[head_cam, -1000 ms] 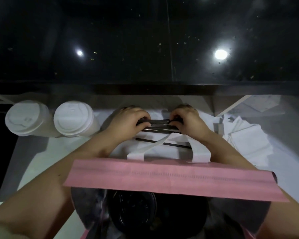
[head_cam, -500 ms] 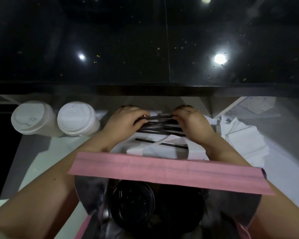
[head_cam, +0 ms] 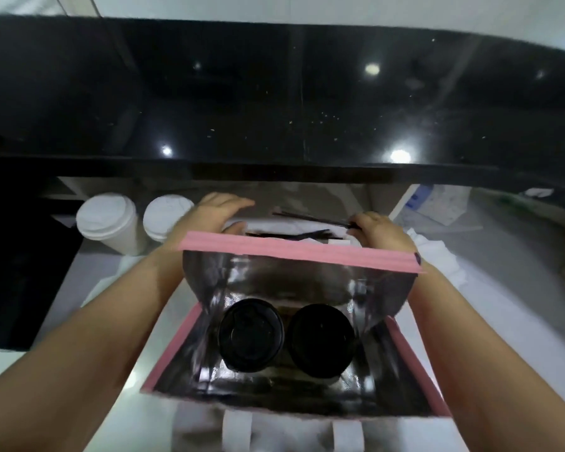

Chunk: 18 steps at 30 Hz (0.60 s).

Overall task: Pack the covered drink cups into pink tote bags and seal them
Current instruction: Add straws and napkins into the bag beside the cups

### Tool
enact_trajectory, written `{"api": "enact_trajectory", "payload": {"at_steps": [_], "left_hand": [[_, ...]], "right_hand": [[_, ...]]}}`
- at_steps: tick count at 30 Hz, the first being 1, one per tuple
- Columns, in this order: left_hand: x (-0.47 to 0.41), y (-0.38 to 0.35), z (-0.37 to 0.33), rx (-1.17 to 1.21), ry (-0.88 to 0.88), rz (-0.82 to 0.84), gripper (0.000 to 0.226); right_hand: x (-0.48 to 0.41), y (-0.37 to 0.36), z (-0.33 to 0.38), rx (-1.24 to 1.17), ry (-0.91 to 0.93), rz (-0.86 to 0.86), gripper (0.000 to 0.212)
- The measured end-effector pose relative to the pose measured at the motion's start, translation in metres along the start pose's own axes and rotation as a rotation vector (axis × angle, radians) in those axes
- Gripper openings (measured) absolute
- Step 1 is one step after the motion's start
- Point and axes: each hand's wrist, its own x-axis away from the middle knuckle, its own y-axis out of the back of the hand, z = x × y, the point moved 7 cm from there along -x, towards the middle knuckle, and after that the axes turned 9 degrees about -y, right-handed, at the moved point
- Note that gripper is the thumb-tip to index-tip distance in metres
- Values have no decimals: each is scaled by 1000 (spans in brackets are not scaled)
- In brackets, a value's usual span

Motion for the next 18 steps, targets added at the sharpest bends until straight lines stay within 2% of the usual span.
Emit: {"api": "enact_trajectory", "payload": {"at_steps": [4, 9, 18], "left_hand": [[8, 42, -3, -94, -16, -120, 37], [14, 85, -22, -84, -42, -230, 33], [20, 144, -92, -190, -250, -248, 36]], "right_hand": [[14, 41, 5, 44, 0, -93, 23], [43, 91, 11, 48, 4, -275, 18], [106, 155, 49, 78, 4, -405, 12]]}}
